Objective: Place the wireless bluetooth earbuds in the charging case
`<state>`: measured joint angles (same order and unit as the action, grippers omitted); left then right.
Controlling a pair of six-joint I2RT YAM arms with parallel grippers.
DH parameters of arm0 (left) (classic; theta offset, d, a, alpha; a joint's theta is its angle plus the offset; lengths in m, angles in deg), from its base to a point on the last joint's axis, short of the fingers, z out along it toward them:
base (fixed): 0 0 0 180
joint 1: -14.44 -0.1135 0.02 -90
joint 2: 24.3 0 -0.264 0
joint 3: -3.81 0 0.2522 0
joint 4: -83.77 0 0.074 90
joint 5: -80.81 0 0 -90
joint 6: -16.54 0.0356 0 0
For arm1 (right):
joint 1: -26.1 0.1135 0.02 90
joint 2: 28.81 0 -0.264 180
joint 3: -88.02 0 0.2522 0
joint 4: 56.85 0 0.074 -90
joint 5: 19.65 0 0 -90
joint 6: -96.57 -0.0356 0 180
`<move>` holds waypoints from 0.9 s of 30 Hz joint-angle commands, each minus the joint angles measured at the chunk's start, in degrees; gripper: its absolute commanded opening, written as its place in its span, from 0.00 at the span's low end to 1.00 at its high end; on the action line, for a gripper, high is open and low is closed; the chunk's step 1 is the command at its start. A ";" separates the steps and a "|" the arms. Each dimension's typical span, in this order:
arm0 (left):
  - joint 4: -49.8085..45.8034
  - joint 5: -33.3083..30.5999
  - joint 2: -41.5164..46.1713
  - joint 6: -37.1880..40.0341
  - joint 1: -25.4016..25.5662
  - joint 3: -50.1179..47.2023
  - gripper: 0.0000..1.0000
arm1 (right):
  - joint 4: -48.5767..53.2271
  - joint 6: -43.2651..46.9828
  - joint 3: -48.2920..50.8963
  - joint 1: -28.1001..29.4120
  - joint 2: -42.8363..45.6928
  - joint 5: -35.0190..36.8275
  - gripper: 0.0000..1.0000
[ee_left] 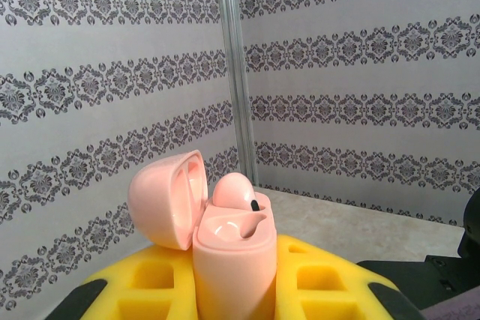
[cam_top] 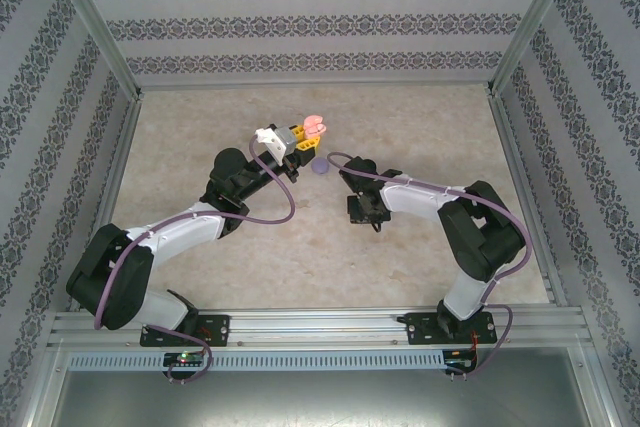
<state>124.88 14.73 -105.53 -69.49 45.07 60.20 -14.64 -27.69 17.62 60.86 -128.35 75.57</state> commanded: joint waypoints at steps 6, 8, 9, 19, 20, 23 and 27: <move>3.22 0.86 1.56 -0.97 -0.54 -0.36 0.00 | -0.06 -0.56 -0.25 1.14 -1.28 0.40 0.24; 3.27 0.86 1.56 -0.98 -0.55 -0.41 0.00 | -0.06 -0.65 0.07 1.16 -0.94 0.43 0.22; 3.26 0.75 1.53 -0.98 -0.53 -0.43 0.00 | -0.06 -0.66 0.14 1.13 -0.70 0.56 0.21; 3.14 0.78 1.94 -0.98 -0.55 -0.61 0.00 | 2.52 -0.25 -1.35 0.77 7.24 3.10 0.17; 3.05 0.86 2.02 -0.89 -0.57 -0.55 0.00 | 3.06 0.02 -1.83 0.53 8.66 3.32 0.17; 2.90 0.87 2.28 -0.67 -0.55 -0.62 0.00 | 4.60 1.09 -3.69 -0.29 12.85 4.09 0.16; 2.43 0.92 2.42 -0.36 -0.53 -0.68 0.00 | 7.16 3.46 -8.10 -1.40 18.03 4.85 0.16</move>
<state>124.88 14.73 -105.11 -69.65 45.07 59.98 -10.40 -26.57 13.18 60.38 -113.95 78.01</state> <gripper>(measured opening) 0.196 0.167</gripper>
